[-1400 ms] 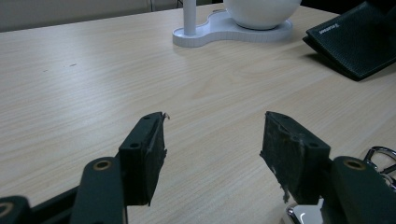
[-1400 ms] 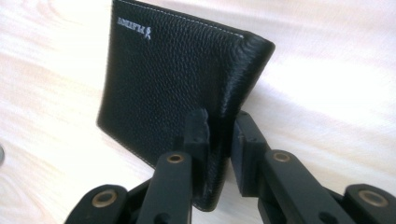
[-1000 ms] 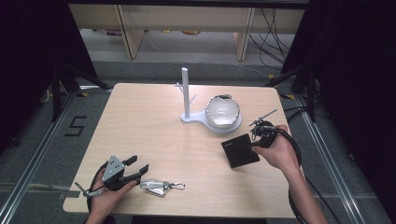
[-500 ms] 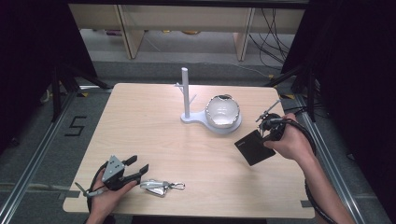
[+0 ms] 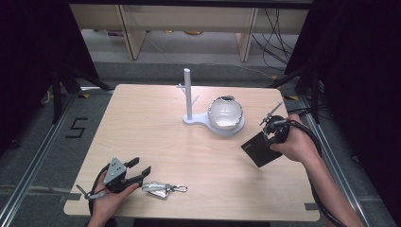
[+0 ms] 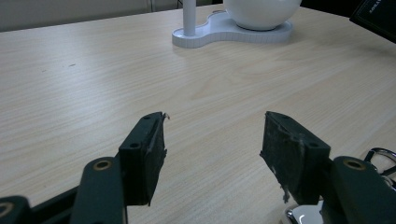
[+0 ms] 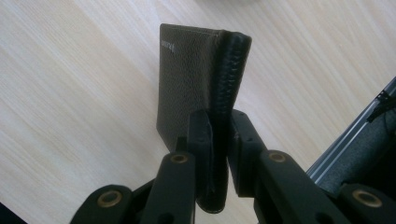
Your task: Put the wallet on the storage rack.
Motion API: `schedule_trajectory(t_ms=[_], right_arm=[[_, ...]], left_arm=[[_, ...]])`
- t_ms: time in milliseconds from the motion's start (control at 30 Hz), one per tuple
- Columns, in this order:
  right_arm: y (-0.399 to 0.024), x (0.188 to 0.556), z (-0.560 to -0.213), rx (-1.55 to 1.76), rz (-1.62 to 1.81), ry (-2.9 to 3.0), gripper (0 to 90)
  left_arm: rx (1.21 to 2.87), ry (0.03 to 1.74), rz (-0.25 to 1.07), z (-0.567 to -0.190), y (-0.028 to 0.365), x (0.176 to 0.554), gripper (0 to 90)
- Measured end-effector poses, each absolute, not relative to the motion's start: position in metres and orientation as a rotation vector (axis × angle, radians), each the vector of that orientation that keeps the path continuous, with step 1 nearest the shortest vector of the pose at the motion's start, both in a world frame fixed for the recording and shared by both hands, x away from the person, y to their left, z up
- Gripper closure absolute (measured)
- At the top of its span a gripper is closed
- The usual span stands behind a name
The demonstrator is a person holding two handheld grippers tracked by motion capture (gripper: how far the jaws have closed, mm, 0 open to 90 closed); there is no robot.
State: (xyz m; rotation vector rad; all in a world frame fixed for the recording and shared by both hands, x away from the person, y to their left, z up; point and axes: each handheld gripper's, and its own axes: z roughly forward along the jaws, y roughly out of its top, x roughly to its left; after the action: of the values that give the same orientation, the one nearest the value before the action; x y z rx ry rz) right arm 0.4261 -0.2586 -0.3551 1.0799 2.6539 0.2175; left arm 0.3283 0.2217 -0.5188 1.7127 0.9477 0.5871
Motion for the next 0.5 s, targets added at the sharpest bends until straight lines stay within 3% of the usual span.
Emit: schedule_trajectory(t_ms=[500], right_arm=[[-0.2577,0.4338,-0.3474,0.942,0.152,2.658,81.6]], left_arm=[[1.711,0.950,0.592,-0.5183,0.2232,0.3280,38.7]])
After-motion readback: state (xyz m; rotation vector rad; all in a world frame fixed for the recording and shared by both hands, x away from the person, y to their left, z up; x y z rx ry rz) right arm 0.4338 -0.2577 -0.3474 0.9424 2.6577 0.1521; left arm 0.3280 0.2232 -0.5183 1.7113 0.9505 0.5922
